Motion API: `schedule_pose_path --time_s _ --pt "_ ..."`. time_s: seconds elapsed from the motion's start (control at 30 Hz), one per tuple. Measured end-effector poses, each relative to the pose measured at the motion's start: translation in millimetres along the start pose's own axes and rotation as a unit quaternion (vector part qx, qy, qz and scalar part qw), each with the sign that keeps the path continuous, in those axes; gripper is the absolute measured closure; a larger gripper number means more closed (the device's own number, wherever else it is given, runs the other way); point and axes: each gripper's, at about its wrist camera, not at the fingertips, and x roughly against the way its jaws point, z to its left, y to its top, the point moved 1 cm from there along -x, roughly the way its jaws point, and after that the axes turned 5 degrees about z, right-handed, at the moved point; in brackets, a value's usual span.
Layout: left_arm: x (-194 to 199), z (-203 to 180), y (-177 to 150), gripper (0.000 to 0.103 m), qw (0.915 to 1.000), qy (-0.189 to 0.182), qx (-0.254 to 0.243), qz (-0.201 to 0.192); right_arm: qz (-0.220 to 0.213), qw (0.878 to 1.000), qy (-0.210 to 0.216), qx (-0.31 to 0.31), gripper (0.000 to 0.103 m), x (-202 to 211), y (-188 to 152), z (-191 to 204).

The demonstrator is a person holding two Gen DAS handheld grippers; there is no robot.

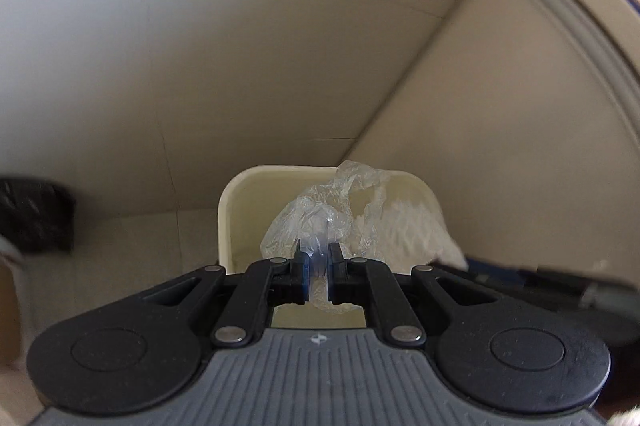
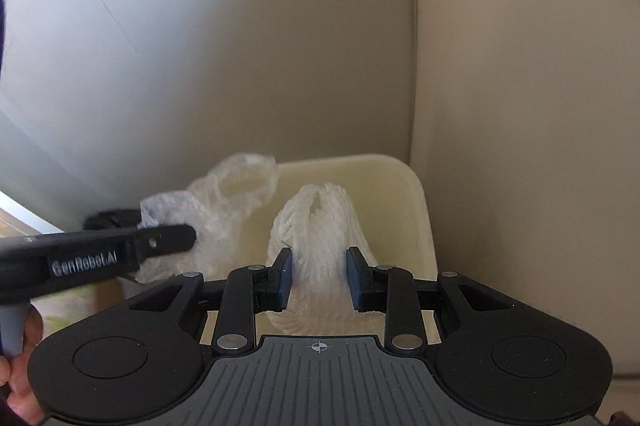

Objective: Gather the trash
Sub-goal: 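Open both tools to drop the bag and foam net into the bin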

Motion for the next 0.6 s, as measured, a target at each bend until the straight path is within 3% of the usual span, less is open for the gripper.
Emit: schedule_pose_path --time_s 0.07,0.27,0.6 --pt "-10.5 1.5 -1.8 0.096 0.9999 -0.004 0.015 0.003 0.008 1.0 -0.005 0.006 0.076 -17.2 3.1 0.7" --pt "-32.1 -2.2 -16.5 0.096 0.9992 0.015 -0.01 0.035 0.031 0.999 -0.01 0.02 0.075 -44.2 -4.7 -8.6" --pt "-38.2 -4.1 -25.9 0.095 0.9949 0.049 -0.042 0.077 0.04 0.999 0.001 0.008 0.075 -59.1 -5.0 -16.2"
